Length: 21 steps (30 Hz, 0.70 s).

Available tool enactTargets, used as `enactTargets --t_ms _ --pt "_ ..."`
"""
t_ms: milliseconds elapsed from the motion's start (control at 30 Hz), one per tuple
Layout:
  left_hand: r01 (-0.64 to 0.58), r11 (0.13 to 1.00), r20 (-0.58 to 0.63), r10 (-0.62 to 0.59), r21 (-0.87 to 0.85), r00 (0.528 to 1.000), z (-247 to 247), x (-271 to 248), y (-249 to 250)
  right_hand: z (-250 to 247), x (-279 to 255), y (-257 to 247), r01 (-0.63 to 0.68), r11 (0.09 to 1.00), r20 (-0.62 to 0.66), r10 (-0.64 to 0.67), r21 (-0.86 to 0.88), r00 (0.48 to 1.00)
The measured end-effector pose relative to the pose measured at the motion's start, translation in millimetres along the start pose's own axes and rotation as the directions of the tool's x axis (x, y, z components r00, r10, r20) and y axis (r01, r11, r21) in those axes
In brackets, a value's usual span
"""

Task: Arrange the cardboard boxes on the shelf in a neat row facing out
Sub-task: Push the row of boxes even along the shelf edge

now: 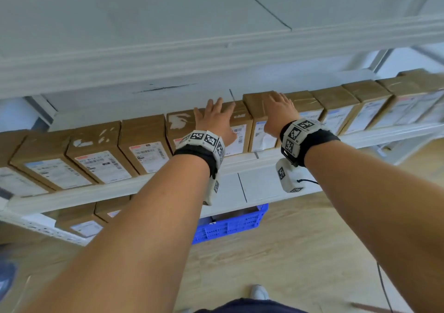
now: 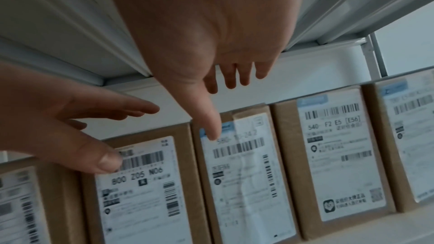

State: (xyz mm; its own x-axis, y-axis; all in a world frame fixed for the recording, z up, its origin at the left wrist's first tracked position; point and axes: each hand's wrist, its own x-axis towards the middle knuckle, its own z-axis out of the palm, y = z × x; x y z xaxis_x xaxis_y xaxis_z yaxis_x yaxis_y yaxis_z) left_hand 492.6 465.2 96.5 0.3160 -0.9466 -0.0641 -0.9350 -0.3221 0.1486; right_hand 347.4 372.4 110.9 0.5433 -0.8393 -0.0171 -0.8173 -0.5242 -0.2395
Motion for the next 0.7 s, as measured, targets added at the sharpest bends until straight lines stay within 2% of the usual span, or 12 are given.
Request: enactTargets --t_ms 133,267,400,700 --pt "0.088 0.996 0.013 -0.088 -0.019 0.996 11.1 4.5 16.1 3.3 5.0 19.3 0.089 0.996 0.072 -0.089 -0.003 0.993" --pt "0.142 0.984 -0.074 -0.15 -0.108 0.986 16.8 6.0 22.9 11.6 3.6 31.2 0.14 0.99 0.049 -0.141 0.024 0.989" --pt "0.142 0.98 -0.113 -0.159 -0.143 0.981 16.5 6.3 18.3 6.8 0.4 29.8 0.175 0.982 -0.001 -0.176 0.064 0.984" --pt "0.126 0.983 -0.139 -0.145 -0.133 0.98 17.7 7.7 15.4 7.0 -0.5 27.6 0.165 0.985 -0.004 -0.165 0.05 0.986"
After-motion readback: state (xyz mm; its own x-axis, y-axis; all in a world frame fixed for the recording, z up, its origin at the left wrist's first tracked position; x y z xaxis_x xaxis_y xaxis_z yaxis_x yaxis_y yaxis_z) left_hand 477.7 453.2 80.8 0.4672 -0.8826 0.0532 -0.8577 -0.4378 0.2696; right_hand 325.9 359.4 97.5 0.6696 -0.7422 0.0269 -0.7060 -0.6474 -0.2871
